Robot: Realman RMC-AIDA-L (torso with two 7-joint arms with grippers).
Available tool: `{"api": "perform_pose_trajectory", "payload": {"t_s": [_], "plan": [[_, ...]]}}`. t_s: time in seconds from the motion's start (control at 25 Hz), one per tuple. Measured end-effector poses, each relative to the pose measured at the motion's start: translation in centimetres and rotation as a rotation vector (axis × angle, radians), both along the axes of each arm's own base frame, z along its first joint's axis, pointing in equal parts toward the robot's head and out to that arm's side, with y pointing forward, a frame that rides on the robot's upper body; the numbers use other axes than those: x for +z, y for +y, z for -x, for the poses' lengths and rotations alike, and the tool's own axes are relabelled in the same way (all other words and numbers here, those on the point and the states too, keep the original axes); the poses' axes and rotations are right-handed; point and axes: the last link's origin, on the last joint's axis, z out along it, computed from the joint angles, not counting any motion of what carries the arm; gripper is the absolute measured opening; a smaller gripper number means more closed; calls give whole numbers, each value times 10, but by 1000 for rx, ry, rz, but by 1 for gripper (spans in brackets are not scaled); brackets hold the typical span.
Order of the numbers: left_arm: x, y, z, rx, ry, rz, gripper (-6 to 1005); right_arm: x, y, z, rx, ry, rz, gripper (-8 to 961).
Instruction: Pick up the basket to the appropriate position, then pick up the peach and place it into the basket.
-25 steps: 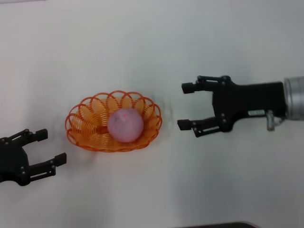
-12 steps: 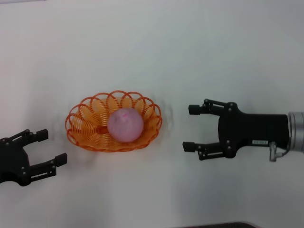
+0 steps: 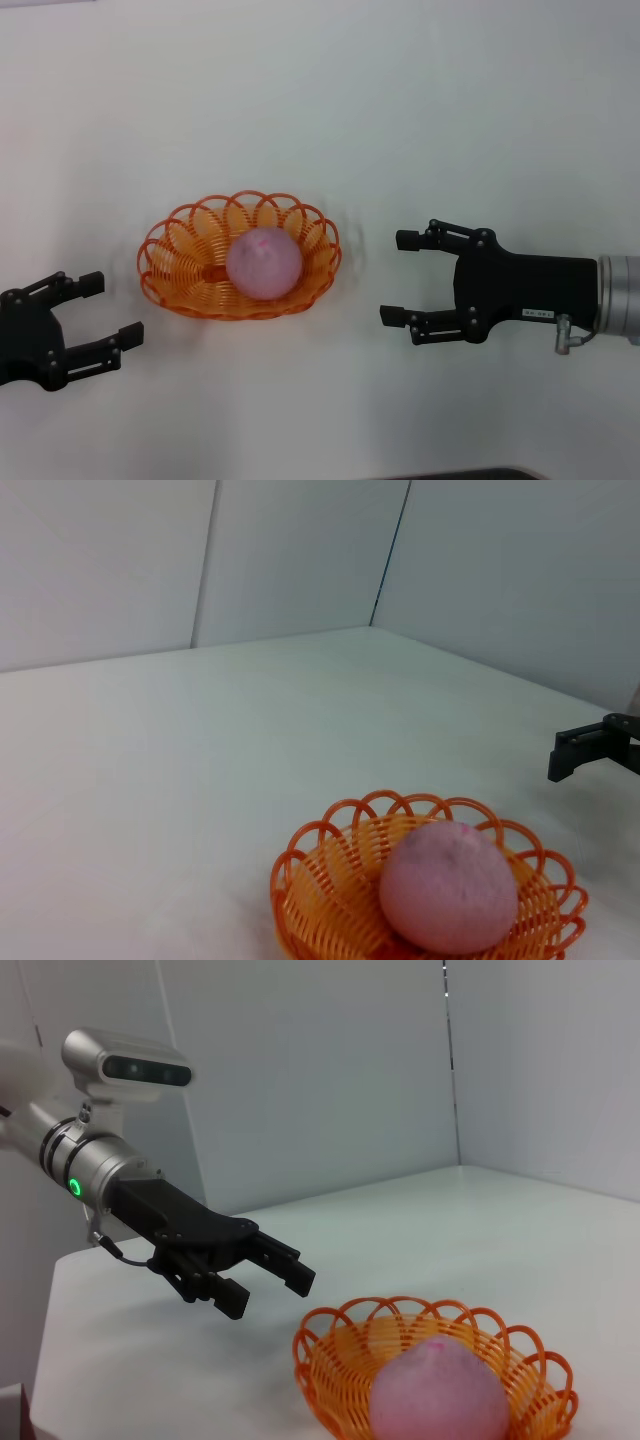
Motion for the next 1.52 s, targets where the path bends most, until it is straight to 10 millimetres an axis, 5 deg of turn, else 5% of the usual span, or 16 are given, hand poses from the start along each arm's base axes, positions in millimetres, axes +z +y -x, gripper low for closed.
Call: {"api": "perform_pose_trajectory", "payload": {"t_s": [1.52], "plan": [[-4, 1, -2, 23, -38, 9, 859, -5, 7, 5, -1, 0, 7, 956]]}}
